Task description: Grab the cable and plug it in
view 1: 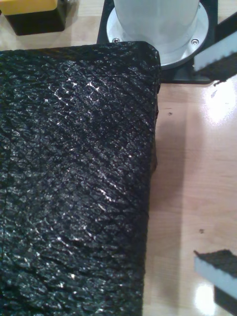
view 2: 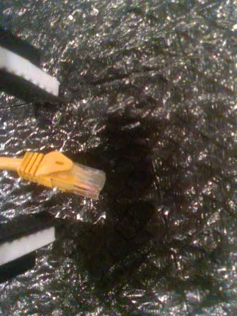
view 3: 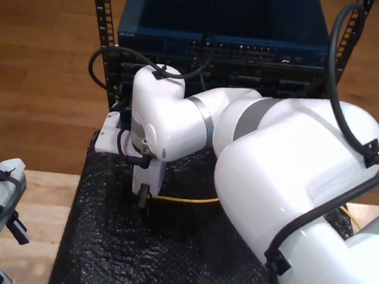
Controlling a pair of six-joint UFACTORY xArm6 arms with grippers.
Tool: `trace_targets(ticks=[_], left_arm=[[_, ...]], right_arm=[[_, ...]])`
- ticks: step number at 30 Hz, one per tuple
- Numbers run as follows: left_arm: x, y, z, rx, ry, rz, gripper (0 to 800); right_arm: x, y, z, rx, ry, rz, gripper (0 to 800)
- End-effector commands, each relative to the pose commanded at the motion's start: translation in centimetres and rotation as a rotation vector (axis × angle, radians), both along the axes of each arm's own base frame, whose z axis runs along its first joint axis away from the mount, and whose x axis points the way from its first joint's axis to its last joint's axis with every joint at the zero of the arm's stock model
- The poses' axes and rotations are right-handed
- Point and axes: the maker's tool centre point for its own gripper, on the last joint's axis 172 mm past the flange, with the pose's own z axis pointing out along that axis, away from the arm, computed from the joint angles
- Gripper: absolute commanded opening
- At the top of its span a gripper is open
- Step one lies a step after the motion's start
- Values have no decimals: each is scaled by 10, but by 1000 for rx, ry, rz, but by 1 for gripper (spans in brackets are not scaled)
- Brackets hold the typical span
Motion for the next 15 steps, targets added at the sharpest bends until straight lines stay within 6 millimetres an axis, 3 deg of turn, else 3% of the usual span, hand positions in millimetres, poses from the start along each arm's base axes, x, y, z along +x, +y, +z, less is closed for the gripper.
trace_targets(ticks=[15], left_arm=[[-1, 0, 0, -2, 2, -1, 800]], right_arm=[[10, -6, 1, -29, -46, -17, 371]])
